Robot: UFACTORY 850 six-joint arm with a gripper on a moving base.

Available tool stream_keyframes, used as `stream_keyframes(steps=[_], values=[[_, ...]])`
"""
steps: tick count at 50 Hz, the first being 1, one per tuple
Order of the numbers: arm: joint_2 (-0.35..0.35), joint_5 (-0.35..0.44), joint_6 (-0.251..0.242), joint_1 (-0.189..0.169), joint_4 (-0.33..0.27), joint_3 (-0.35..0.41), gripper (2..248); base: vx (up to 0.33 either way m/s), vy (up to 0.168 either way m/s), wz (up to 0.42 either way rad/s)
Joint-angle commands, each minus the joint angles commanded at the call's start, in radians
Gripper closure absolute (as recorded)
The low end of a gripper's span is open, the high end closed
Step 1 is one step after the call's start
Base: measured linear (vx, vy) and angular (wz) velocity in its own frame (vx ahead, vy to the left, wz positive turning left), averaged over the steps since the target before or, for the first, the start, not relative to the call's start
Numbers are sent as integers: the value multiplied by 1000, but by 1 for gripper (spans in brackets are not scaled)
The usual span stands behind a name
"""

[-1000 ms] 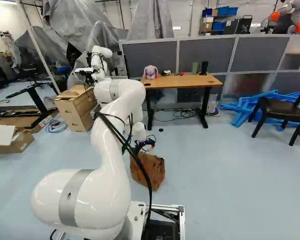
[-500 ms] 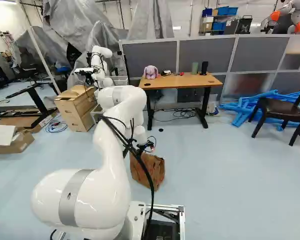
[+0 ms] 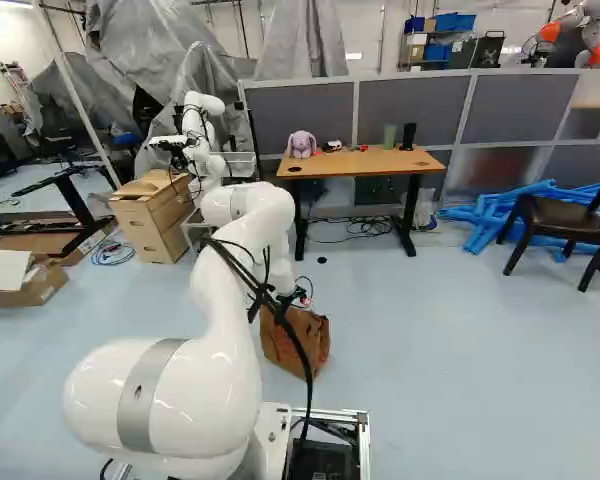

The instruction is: Pick up the bag on the ground and place it on the table

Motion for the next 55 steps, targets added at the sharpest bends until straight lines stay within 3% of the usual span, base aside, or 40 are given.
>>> stream_keyframes(steps=[40,41,45,46,50,51,55], values=[[-144,0,0,0,0,-139,7,0,0,0],[-145,0,0,0,0,-140,42,0,0,0],[-147,0,0,0,0,-142,42,0,0,0],[-148,0,0,0,0,-143,80,0,0,0],[-148,0,0,0,0,-143,80,0,0,0],[-149,0,0,0,0,-144,119,0,0,0],[-149,0,0,0,0,-144,119,0,0,0]])
